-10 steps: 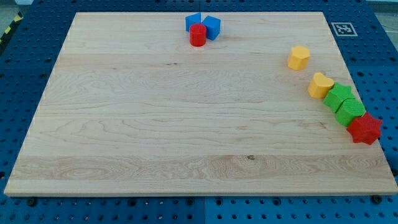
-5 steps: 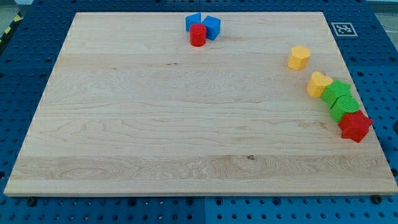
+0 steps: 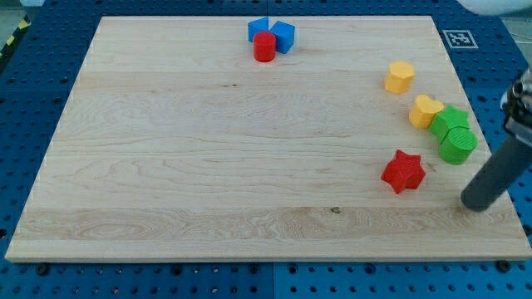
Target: Move the red star into the group of blocks at top center
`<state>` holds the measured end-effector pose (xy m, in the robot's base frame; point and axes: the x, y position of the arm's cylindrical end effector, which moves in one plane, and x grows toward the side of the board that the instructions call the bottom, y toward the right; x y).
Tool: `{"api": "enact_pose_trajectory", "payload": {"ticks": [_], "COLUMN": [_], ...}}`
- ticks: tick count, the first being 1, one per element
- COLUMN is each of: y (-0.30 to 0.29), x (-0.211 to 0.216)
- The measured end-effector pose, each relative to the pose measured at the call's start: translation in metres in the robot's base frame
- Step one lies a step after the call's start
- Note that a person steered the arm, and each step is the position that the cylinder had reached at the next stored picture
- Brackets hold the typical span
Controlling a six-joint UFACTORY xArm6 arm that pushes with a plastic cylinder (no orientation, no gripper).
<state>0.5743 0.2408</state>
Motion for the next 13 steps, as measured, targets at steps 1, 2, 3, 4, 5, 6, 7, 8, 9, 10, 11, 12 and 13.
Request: {"api": "enact_pose_trajectory", "payload": {"ticks": [1, 2, 3, 4, 5, 6, 7, 8, 9, 10, 11, 12, 13], "y": [-0.035, -0.072, -0.106, -0.119, -0.093, -0.081, -0.115, -0.145, -0.119, -0.115, -0.132, -0.151, -0.151], "x": [0.003, -0.042, -0.090, -0.100, -0.089, -0.106, -0.144, -0.171, -0.170, -0.148, -0.134, -0.126, -0.114]}}
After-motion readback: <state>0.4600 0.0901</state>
